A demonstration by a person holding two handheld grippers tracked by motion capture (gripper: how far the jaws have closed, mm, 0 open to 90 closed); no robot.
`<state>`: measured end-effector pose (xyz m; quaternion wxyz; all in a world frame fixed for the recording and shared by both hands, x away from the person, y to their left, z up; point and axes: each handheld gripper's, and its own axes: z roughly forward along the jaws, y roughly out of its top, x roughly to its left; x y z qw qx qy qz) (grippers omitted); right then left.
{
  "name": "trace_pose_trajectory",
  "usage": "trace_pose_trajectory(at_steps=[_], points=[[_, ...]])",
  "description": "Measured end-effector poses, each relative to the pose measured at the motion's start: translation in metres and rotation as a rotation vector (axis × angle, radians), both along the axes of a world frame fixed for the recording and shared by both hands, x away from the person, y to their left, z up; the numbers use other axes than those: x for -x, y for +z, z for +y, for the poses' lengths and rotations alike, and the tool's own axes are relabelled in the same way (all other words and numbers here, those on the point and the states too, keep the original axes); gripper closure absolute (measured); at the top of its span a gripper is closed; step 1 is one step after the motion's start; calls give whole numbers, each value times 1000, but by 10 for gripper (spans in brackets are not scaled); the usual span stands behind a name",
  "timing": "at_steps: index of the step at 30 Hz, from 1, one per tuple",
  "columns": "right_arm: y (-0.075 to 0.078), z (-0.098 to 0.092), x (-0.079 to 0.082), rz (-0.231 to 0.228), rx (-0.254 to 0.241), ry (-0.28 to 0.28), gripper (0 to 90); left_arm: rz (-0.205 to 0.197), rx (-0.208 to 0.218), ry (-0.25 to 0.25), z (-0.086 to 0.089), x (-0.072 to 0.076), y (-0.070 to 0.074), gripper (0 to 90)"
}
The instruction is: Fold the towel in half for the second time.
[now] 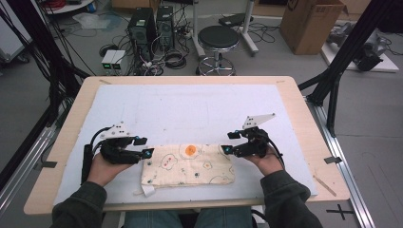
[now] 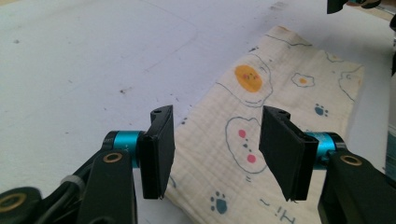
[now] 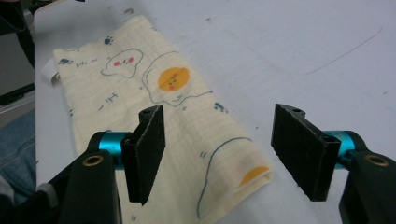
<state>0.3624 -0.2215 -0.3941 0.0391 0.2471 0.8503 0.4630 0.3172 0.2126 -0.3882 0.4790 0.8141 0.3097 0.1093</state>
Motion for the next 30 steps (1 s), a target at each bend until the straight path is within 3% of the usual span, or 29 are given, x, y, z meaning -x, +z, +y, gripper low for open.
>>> trace_pose_trajectory(at_steps=[3,10,14,17,21,30], points=[[4,1,-7,-1,10,-16,355,-1,12,19,0,-7,2,457],[3,3,-23,2,26,-55,431,13,-18,41,-1,-21,-6,494],[-5,3,-28,44,43,-56,510,47,-22,61,0,-28,-13,491],[-10,4,-31,83,75,-45,524,68,-41,73,0,-30,-17,482],[-15,5,-35,117,76,-33,539,91,-46,96,2,-32,-24,463],[-36,4,-37,187,110,-21,580,160,-63,87,1,-39,-37,523]])
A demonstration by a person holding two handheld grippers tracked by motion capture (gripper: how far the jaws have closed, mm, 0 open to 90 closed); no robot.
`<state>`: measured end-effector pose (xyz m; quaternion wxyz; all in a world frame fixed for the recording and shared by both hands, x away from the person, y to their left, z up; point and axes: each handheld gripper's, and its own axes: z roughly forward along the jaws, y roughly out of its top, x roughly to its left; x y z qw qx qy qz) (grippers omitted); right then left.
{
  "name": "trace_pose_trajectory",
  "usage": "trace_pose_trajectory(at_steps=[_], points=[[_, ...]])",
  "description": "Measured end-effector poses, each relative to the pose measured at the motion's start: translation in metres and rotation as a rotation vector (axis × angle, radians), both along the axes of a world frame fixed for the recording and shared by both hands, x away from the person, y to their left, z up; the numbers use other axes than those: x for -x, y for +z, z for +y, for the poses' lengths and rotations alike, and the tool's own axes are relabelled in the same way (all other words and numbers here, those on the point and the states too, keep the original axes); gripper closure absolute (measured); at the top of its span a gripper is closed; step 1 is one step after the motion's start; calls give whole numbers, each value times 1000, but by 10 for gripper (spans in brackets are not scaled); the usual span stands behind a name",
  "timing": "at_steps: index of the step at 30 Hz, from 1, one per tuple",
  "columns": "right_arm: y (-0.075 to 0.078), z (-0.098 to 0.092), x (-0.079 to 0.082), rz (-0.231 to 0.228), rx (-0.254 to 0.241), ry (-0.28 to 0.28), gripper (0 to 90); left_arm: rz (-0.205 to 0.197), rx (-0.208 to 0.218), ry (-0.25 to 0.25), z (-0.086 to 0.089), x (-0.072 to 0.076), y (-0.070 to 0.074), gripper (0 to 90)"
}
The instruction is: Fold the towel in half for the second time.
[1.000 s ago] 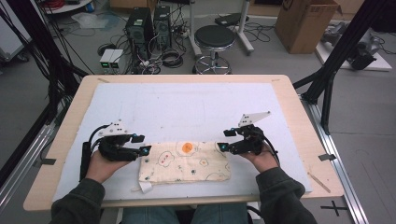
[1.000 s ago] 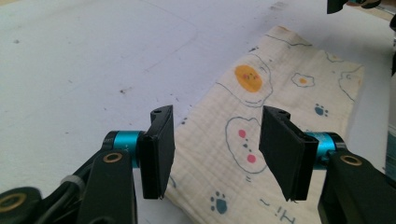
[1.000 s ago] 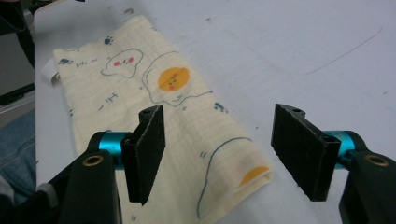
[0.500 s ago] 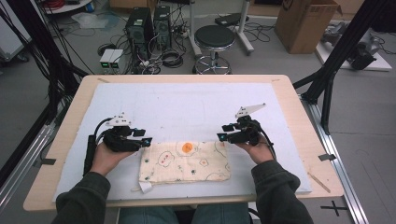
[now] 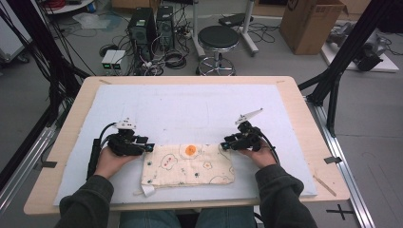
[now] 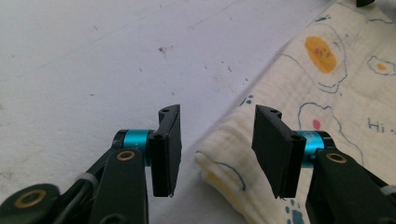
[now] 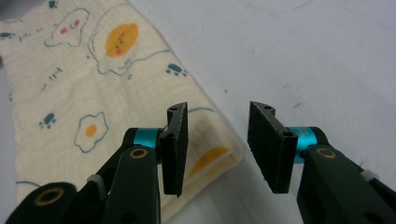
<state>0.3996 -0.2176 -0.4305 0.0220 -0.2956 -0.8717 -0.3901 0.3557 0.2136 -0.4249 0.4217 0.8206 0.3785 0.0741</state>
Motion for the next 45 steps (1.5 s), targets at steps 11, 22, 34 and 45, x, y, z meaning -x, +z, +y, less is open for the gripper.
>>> trace_pose_trajectory(at_steps=[11,22,34,45], points=[[-8,-4,0,12,4,-6,658,78,-26,-29,-5,-6,-11,672],[-6,-5,2,14,32,7,844,41,-61,-14,-2,-2,-7,852],[0,-10,-1,-12,14,-35,851,-19,-4,48,0,-7,0,856],[15,-9,-29,-23,-5,-89,851,-46,-4,112,-3,-31,11,855]])
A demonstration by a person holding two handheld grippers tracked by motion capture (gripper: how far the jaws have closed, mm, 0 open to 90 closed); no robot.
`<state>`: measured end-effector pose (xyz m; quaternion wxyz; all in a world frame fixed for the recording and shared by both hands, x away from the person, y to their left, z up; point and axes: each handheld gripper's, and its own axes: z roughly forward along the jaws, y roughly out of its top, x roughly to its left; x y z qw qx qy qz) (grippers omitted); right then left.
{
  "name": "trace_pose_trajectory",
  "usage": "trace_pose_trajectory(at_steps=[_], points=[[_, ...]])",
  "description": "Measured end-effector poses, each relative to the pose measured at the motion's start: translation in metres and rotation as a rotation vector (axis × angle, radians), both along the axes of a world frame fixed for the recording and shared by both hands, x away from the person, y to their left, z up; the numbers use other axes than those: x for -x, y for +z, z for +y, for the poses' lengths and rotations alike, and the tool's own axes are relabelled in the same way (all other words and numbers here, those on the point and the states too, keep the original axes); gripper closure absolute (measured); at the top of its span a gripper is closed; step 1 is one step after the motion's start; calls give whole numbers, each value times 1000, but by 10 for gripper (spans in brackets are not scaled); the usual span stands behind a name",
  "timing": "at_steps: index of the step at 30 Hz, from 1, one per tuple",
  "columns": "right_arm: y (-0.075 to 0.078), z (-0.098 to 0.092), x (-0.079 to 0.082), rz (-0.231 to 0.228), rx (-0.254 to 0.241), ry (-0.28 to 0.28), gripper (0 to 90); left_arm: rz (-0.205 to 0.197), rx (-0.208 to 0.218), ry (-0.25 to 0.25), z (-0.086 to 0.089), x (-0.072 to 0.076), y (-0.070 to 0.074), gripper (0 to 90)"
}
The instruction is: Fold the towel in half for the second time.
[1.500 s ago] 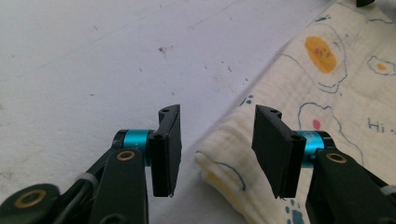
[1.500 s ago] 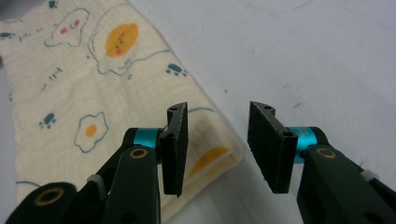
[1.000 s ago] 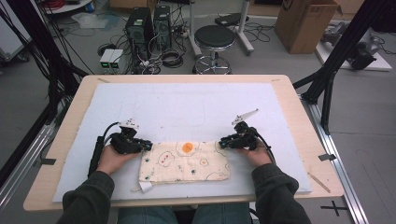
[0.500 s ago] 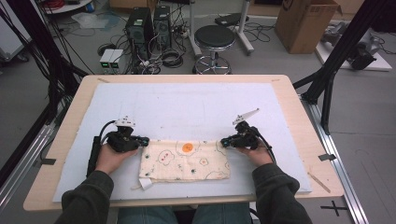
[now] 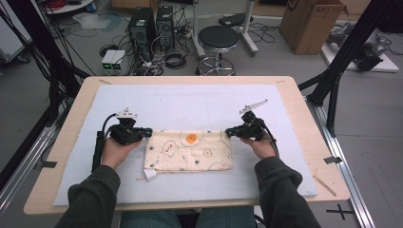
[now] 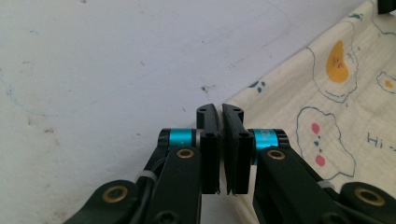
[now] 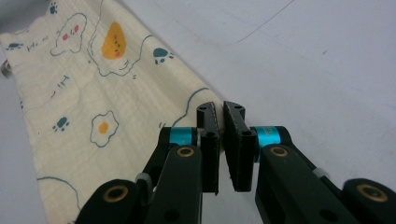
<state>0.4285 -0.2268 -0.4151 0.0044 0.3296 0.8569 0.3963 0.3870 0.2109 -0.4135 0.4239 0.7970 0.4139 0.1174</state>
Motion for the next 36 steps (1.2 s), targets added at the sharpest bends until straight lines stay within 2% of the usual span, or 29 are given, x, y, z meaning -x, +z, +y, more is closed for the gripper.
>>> trace_pose_trajectory(at_steps=[3,4,6,7,9,11,14,18,25,30,36], points=[[3,2,-11,1,17,-17,851,-20,9,18,0,-7,4,855],[4,3,-15,3,22,-21,851,-14,10,24,-1,-9,5,855],[7,3,-23,24,14,-37,851,-25,-5,32,-3,-14,7,855],[8,3,-26,6,16,-42,851,-32,-11,41,-3,-15,8,855],[9,4,-31,21,1,-61,851,-31,-3,53,-3,-20,7,854],[7,3,-35,21,-13,-64,851,-38,0,64,-3,-23,6,854],[0,2,-39,33,-25,-78,851,-21,27,85,-3,-28,0,852],[-6,4,-41,54,-18,-93,851,-17,7,72,-5,-29,-5,851],[-11,1,-38,45,-53,-90,851,-36,41,70,1,-21,-10,852],[-3,2,-33,22,-74,-78,851,-51,46,55,4,-16,-7,851],[1,-2,-29,7,-71,-80,851,-84,44,25,-1,-11,-2,845]])
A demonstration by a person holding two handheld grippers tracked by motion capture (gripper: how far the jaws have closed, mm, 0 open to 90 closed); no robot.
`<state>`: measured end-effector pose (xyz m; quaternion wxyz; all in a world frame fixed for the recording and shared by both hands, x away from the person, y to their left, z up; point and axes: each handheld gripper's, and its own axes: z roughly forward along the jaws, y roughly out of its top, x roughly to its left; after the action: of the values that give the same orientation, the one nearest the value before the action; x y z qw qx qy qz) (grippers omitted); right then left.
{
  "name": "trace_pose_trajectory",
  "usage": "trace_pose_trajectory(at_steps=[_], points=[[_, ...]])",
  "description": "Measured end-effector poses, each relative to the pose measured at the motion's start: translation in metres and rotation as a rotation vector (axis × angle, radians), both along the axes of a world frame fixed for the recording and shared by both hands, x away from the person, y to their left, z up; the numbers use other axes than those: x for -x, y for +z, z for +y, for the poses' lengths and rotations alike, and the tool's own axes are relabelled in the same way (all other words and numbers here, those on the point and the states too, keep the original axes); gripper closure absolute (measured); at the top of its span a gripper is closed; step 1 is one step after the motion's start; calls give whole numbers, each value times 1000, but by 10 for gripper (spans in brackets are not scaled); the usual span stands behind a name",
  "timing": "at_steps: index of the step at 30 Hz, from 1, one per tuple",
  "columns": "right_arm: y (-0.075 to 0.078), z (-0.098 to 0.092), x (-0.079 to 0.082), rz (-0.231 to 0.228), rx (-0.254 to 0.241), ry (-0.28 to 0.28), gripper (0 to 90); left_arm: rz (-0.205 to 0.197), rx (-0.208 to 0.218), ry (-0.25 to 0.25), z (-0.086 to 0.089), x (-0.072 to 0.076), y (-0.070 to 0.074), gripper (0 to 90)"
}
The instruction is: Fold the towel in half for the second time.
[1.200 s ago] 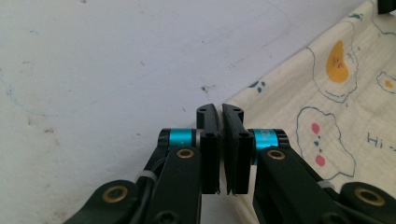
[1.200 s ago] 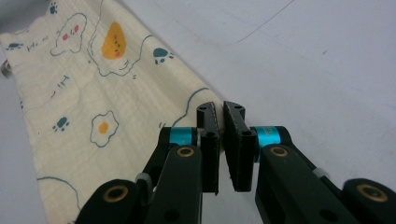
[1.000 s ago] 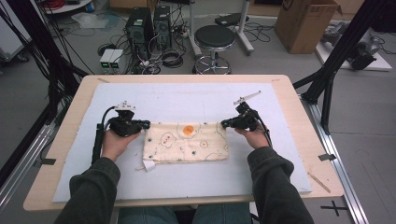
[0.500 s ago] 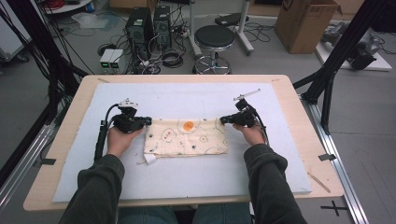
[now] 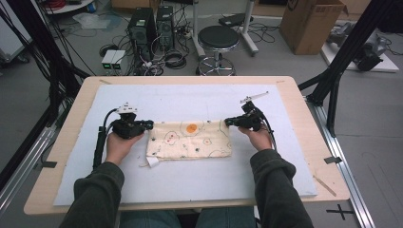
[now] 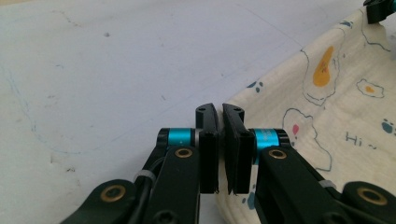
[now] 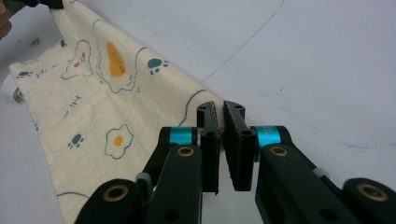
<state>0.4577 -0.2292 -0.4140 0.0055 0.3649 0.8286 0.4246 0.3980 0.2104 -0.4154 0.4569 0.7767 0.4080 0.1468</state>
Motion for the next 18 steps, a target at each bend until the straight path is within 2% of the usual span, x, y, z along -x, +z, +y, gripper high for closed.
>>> trace_pose_trajectory(at_steps=[3,5,11,15,18], points=[[3,-1,3,-8,-2,3,851,-10,-1,-9,0,3,2,842],[4,-1,5,-5,-3,8,851,-18,19,-2,1,5,2,843],[6,4,8,-14,3,31,851,-3,35,11,8,11,-7,844],[6,4,10,-6,5,34,850,-23,33,-1,8,13,-3,843],[8,3,13,-20,-3,39,850,-23,22,-16,7,16,-2,843]])
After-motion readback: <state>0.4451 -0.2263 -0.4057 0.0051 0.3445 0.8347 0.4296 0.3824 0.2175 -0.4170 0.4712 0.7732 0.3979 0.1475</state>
